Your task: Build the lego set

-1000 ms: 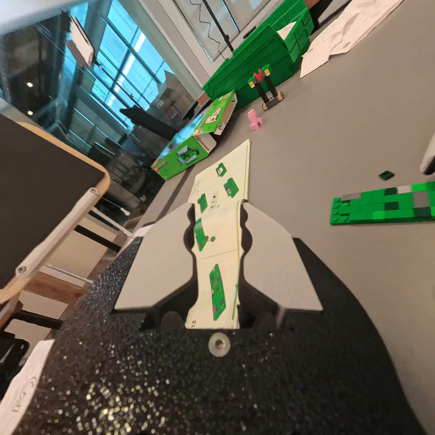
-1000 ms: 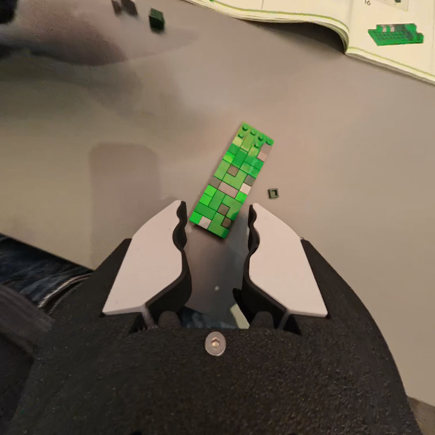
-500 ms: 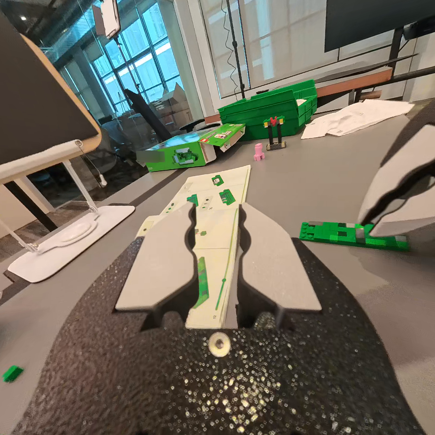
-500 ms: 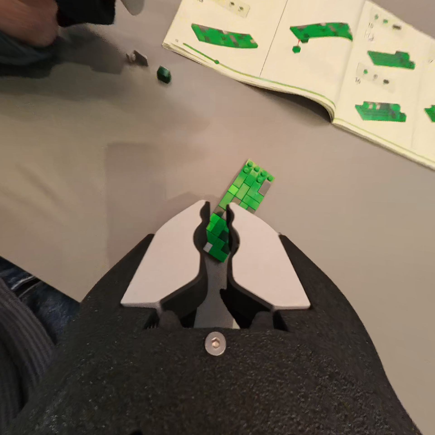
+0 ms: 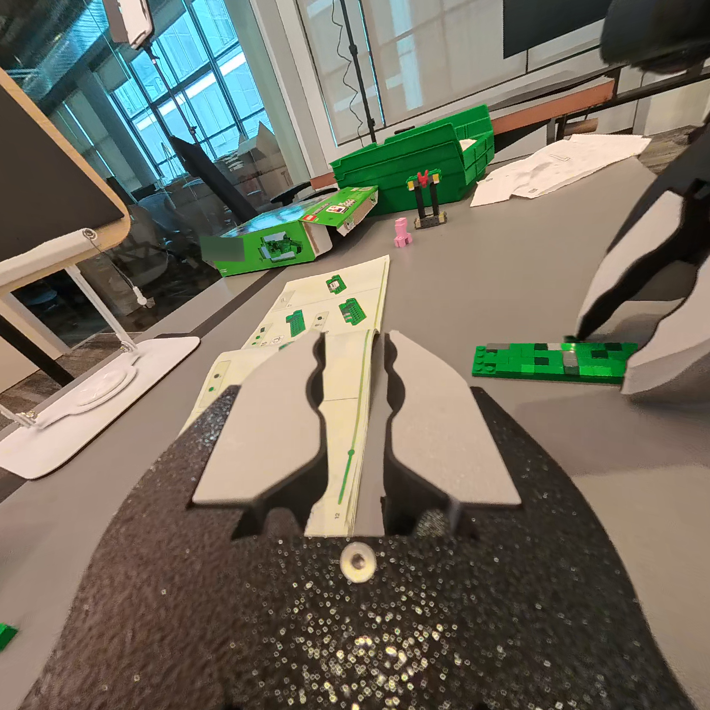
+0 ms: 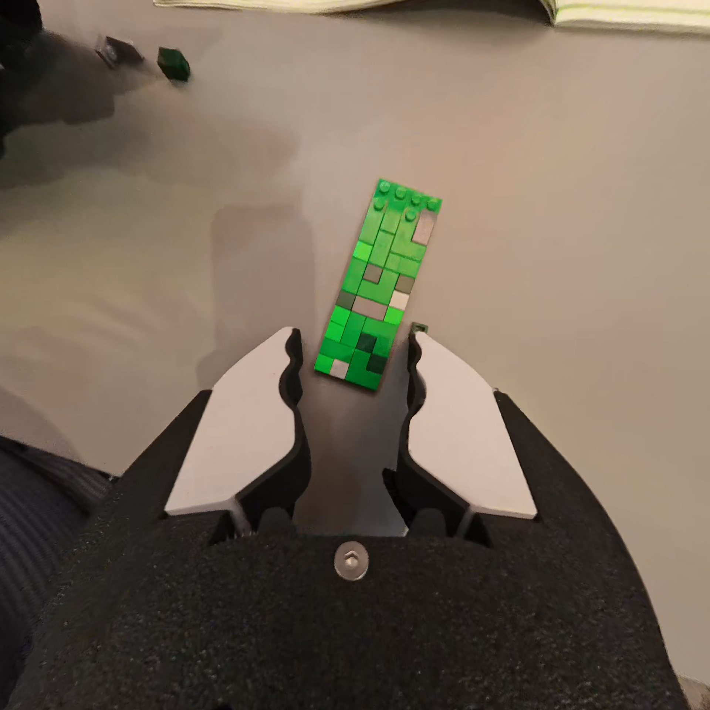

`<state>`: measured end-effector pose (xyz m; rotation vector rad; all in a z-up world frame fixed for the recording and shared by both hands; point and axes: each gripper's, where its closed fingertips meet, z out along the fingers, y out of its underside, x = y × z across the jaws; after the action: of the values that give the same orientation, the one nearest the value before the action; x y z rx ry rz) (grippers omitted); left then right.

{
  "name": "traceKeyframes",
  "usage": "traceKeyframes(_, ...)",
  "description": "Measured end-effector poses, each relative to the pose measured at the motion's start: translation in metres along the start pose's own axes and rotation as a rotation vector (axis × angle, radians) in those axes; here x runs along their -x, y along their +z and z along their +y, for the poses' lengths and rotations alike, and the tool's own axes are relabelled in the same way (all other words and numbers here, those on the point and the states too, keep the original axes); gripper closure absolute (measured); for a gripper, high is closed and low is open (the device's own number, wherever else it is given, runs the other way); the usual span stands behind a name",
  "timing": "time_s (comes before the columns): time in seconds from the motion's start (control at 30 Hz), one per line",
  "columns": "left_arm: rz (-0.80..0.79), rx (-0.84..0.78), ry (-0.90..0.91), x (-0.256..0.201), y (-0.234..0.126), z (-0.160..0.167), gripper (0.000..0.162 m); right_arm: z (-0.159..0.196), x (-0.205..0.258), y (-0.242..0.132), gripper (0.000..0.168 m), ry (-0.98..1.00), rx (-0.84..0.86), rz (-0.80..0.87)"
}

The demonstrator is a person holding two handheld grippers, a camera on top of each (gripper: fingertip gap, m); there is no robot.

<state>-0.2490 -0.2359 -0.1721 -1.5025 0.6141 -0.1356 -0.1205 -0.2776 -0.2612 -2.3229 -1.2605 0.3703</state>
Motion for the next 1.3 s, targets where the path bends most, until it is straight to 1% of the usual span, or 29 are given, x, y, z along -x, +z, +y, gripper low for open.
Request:
traceKeyframes(0.17,0.003,0.002,-0.029,0.002,0.0,0.001,0.135,-0.014,-0.009,0.008,0.119,-0.031,0.015,0.013)
traceKeyframes(0.27,0.011,0.006,-0.034,0.001,0.0,0.002,0.136,-0.018,-0.011,0.012,0.131,-0.069,0.049,-0.002)
traceKeyframes(0.43,0.025,0.011,-0.022,-0.002,0.001,0.002,0.136,-0.025,-0.007,0.018,0.133,-0.176,0.08,-0.049)
traceKeyframes(0.5,0.031,0.01,-0.018,-0.003,0.001,0.002,0.137,-0.028,-0.005,0.021,0.133,-0.271,0.089,-0.104)
traceKeyframes(0.67,0.033,0.003,-0.016,-0.004,0.001,0.001,0.138,-0.044,-0.006,0.03,0.134,-0.589,0.098,-0.26)
traceKeyframes(0.7,0.033,0.002,-0.018,-0.004,0.001,0.001,0.138,-0.046,-0.004,0.031,0.134,-0.662,0.102,-0.312)
traceKeyframes(0.8,0.031,-0.002,-0.026,-0.003,0.0,0.0,0.139,-0.056,-0.004,0.037,0.134,-0.777,0.116,-0.41)
traceKeyframes(0.9,0.028,-0.006,-0.035,-0.002,0.0,0.0,0.139,-0.063,-0.013,0.04,0.134,-0.903,0.151,-0.464)
traceKeyframes(0.97,0.027,-0.007,-0.04,-0.001,0.0,0.0,0.139,-0.059,-0.023,0.037,0.134,-1.068,0.193,-0.501)
traceKeyframes(1.03,0.027,-0.007,-0.042,-0.001,0.0,0.0,0.139,-0.062,-0.037,0.034,0.134,-1.208,0.194,-0.487)
traceKeyframes(1.07,0.028,-0.007,-0.042,-0.001,0.0,0.0,0.139,-0.061,-0.044,0.033,0.134,-1.238,0.213,-0.487)
traceKeyframes(1.17,0.031,-0.004,-0.038,-0.002,0.0,0.0,0.139,-0.056,-0.064,0.036,0.133,-1.315,0.279,-0.437)
traceKeyframes(1.23,0.032,-0.004,-0.037,-0.002,0.0,0.0,0.139,-0.057,-0.061,0.033,0.131,-1.256,0.259,-0.449)
traceKeyframes(1.3,0.032,-0.005,-0.04,-0.002,0.0,0.0,0.139,-0.058,-0.059,0.026,0.121,-1.119,0.257,-0.459)
